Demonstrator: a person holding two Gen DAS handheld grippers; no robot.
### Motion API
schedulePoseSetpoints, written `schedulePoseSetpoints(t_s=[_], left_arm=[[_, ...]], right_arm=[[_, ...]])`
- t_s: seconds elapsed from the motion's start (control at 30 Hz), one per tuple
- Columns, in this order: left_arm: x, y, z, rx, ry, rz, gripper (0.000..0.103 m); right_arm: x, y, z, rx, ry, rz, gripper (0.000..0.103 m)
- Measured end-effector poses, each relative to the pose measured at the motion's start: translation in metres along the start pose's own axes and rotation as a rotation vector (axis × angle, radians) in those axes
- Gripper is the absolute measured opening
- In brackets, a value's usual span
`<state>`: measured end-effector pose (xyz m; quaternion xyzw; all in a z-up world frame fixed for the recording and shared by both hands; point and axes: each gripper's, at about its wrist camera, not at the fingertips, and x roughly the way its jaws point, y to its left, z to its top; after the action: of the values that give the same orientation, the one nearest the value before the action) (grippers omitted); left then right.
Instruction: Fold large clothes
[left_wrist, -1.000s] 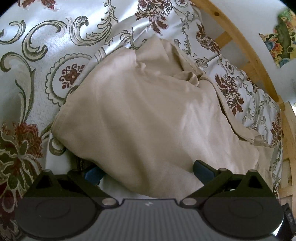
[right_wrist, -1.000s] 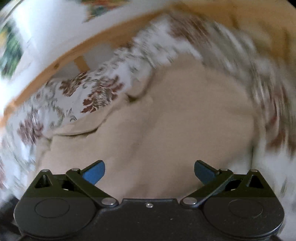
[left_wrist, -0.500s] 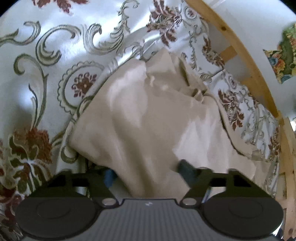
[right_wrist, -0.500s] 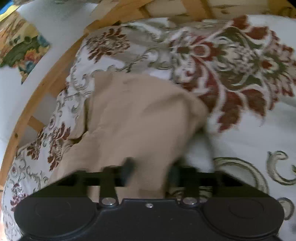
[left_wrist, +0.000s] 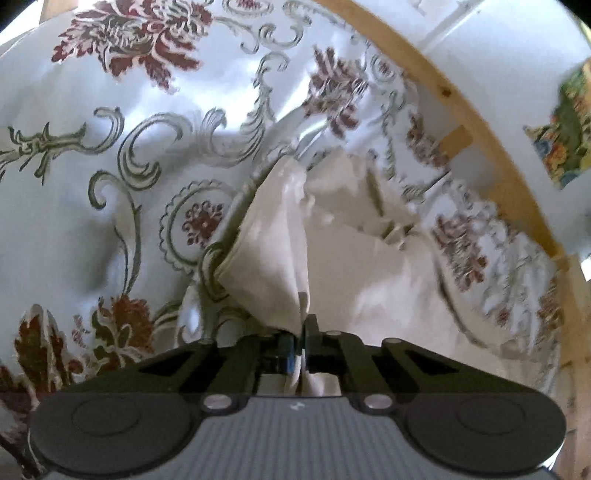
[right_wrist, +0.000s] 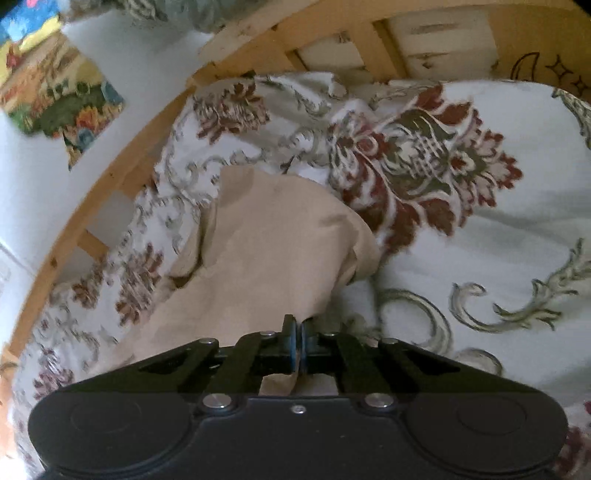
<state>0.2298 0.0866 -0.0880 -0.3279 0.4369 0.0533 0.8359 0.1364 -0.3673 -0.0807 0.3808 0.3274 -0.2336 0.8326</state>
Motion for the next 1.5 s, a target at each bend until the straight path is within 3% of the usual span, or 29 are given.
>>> schedulePoseSetpoints(t_s=[0.1,0.17,0.3,0.37,0.43,0.5,0.6,0.63,0.77,0.9,1.03,1.17,1.3,1.37,1.43,1.5], left_arm=[[0.008,0.005,0.0,-0.034,0.019,0.019,0.029],[0.012,0.01,0.002,-0.082,0.027,0.025,0.052],[0.016,0.016,0.003,-0.116,0.03,0.055,0.061],[0.018,0.018,0.003,-0.133,0.038,0.051,0.062],[0.018,0.018,0.003,-0.138,0.035,0.047,0.062],[0.019,0.017,0.003,-0.128,0.03,0.034,0.062],[0.018,0.016,0.004,-0.123,0.019,0.005,0.056],[0.018,0.016,0.004,-0.125,0.012,0.002,0.049],[0.013,0.02,0.004,-0.148,-0.028,0.002,0.03],[0.01,0.026,0.003,-0.176,-0.043,-0.011,0.015],[-0.005,0.002,-0.004,-0.003,-0.123,-0.042,0.002],[-0.038,-0.041,-0.017,0.267,-0.27,-0.184,0.001],[-0.059,-0.095,-0.03,0.56,-0.321,-0.282,0.001],[-0.066,-0.119,-0.035,0.674,-0.321,-0.312,0.001],[-0.07,-0.141,-0.039,0.745,-0.31,-0.338,0.001],[-0.07,-0.162,-0.046,0.795,-0.295,-0.343,0.001]], right_arm=[[0.001,0.007,-0.002,-0.049,-0.028,-0.051,0.015],[-0.002,0.016,-0.005,-0.116,-0.067,-0.081,0.018],[-0.013,0.035,-0.014,-0.262,-0.209,-0.157,0.054],[-0.02,0.049,-0.02,-0.352,-0.312,-0.156,0.057],[-0.017,0.067,-0.027,-0.479,-0.378,-0.123,0.072],[-0.004,0.089,-0.04,-0.644,-0.419,-0.058,0.077],[0.024,0.119,-0.07,-0.905,-0.406,0.047,0.078],[0.033,0.127,-0.08,-0.97,-0.396,0.085,0.078],[0.057,0.15,-0.111,-1.128,-0.412,0.198,0.078],[0.087,0.157,-0.128,-1.227,-0.349,0.169,0.078],[0.098,0.149,-0.136,-1.23,-0.357,0.164,0.078],[0.105,0.148,-0.138,-1.232,-0.346,0.157,0.079],[0.108,0.146,-0.136,-1.202,-0.3,0.168,0.079],[0.105,0.145,-0.124,-1.144,-0.257,0.203,0.075],[0.092,0.147,-0.095,-1.009,-0.207,0.214,0.052],[0.068,0.146,-0.055,-0.827,-0.197,0.233,0.05]])
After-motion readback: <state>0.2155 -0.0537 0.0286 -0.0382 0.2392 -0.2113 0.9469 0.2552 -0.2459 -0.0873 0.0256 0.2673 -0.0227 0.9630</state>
